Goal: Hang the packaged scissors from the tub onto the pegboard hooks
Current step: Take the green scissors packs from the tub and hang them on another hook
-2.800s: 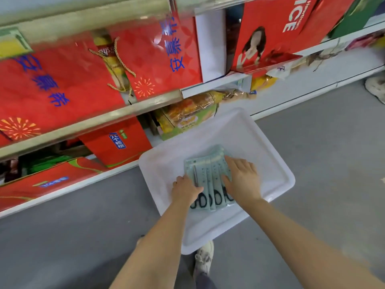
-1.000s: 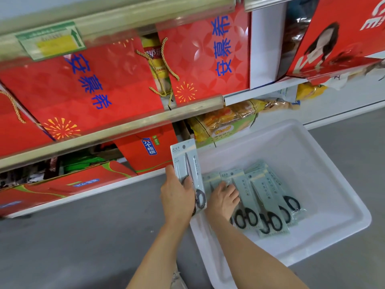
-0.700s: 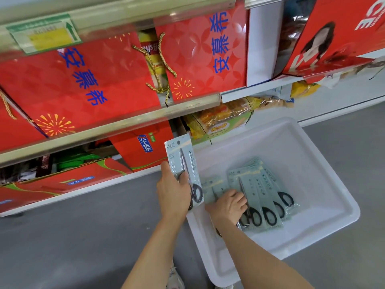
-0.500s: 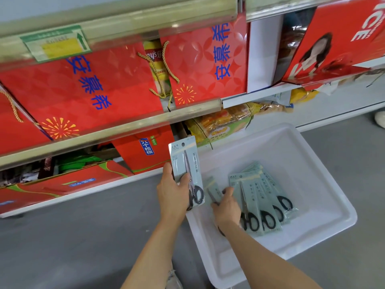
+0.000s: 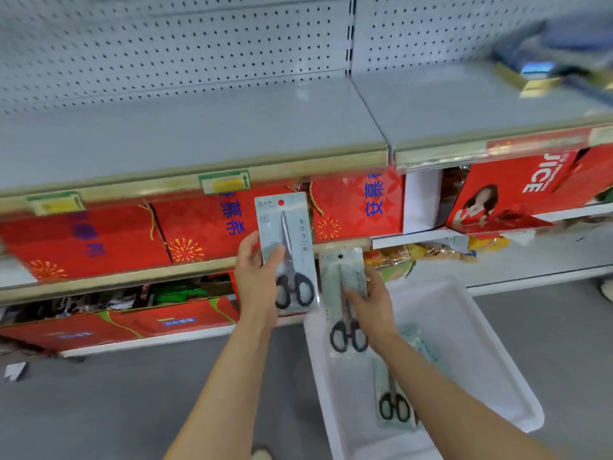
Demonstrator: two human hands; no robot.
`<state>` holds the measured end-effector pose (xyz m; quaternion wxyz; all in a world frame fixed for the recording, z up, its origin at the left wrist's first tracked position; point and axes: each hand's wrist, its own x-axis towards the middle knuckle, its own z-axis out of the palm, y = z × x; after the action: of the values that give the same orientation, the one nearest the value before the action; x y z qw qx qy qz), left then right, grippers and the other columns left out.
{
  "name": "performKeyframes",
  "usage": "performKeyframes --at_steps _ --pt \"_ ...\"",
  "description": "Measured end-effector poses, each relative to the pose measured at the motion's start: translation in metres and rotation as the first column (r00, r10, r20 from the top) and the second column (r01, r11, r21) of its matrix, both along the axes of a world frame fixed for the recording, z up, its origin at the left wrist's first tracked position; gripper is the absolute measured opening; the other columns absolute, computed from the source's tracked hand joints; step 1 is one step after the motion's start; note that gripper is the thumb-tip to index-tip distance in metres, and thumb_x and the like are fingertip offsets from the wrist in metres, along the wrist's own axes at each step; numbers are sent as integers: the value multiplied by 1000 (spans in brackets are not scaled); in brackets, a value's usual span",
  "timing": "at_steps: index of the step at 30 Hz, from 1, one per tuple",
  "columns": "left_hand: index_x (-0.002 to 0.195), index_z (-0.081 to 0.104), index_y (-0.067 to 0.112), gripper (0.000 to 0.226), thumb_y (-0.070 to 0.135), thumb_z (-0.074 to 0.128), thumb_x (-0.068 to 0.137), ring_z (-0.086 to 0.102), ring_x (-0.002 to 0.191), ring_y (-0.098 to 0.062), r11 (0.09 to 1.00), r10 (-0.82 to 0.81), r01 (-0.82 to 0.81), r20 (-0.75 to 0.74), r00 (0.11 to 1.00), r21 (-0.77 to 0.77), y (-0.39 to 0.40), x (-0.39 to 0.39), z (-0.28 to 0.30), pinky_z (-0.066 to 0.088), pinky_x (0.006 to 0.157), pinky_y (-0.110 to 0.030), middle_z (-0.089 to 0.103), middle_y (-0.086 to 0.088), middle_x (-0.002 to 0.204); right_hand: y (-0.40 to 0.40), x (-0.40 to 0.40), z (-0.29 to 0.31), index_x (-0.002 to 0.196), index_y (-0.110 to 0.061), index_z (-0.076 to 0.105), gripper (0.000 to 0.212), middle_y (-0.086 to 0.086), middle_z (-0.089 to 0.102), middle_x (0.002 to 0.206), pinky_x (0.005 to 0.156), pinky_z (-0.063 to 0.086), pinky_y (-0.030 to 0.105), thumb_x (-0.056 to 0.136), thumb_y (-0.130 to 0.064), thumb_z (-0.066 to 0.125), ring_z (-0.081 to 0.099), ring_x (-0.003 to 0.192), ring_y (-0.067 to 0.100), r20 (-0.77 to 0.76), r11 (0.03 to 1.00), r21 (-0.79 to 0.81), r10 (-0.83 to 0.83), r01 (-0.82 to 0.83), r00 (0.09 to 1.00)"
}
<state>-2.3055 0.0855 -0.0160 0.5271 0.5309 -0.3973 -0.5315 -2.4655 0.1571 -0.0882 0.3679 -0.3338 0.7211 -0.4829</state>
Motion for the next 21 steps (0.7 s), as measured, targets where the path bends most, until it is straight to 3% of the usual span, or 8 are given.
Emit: performKeyframes --at_steps 3,5,6,9,12,14,16,21 --pt "132 49 48 59 8 65 91 67 105 -19 984 13 -5 45 999 -178 -10 14 55 56 87 -37 69 -2 114 -18 6 63 134 -32 47 58 -6 64 114 88 50 26 84 -5 63 60 103 10 17 979 -201 24 -20 1000" --pt "135 49 47 61 7 63 91 63 113 -16 963 34 -18 55 998 -269 -17 23 90 53 97 -41 65 4 126 -28 12 105 138 -34 45 63 -10 63 120 85 51 16 85 -7 65 60 107 -1 23 946 -317 73 -62 997" --pt "136 50 44 61 6 62 91 59 120 -15 951 50 -29 61 997 -309 -20 28 106 49 102 -43 61 7 133 -33 16 125 139 -36 44 63 -10 62 123 86 53 18 87 -11 66 60 110 1 33 927 -365 102 -83 994" --pt "136 50 45 58 8 61 93 52 127 -13 924 87 -60 56 995 -378 -27 41 151 44 107 -45 53 9 141 -45 30 182 137 -42 44 63 -6 63 127 93 54 42 86 -13 67 62 114 13 38 873 -480 118 -85 992" --pt "136 49 48 58 9 60 94 58 115 -10 899 111 -94 17 994 -429 -35 53 192 49 102 -42 59 6 132 -57 46 230 134 -45 47 65 3 70 110 87 55 49 84 -7 65 67 98 20 -11 821 -563 104 -92 994" --pt "139 48 44 60 7 61 93 63 93 2 877 135 -127 -16 991 -464 -43 60 218 53 92 -33 64 8 112 -63 56 259 133 -45 49 65 8 71 93 78 56 51 83 -6 66 68 84 28 -13 797 -599 89 -79 996" --pt "141 47 38 61 4 61 92 61 77 3 850 146 -145 -39 989 -506 -53 68 242 52 79 -25 67 9 100 -70 67 285 133 -42 50 64 8 71 88 75 57 49 83 -5 66 67 79 29 5 770 -635 91 -67 996" --pt "143 46 35 63 1 58 92 58 68 -2 790 134 -152 -74 988 -594 -85 92 302 50 62 -16 68 2 102 -92 93 341 132 -40 53 63 11 70 84 66 53 38 82 -4 67 58 66 17 45 703 -711 93 -34 995"
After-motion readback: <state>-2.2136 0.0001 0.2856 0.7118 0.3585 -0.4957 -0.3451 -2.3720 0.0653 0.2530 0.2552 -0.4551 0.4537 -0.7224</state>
